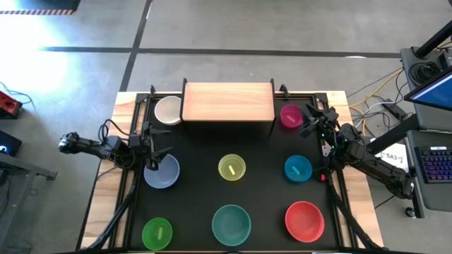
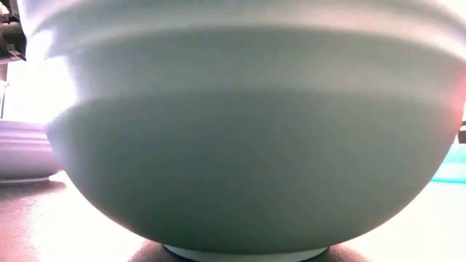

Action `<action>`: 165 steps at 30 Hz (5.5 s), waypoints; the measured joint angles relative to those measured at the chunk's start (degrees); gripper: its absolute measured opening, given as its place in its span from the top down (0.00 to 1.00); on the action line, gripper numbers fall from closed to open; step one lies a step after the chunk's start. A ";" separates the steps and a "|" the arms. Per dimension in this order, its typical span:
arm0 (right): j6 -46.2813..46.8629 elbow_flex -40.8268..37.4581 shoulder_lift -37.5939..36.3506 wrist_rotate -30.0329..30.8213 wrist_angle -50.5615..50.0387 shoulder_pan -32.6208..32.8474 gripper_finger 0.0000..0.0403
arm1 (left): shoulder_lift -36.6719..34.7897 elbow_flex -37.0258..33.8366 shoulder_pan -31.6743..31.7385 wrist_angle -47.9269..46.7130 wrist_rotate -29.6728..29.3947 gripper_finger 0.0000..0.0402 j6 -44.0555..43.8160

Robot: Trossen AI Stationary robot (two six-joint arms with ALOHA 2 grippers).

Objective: Place and stack bowls onto a shelf
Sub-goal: Put the small yellow bowl on the shelf

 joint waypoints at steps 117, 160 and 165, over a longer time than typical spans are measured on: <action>-0.02 0.00 0.00 0.02 -0.02 0.02 0.54 | 112.90 78.19 2.63 -53.58 20.68 0.85 -8.75; 0.07 0.01 0.02 0.20 -0.02 0.02 0.54 | 104.29 104.98 16.25 -85.54 12.61 1.00 1.11; 0.00 0.00 0.00 0.24 -0.02 0.02 0.54 | 102.55 103.68 24.93 -85.90 12.57 1.00 0.35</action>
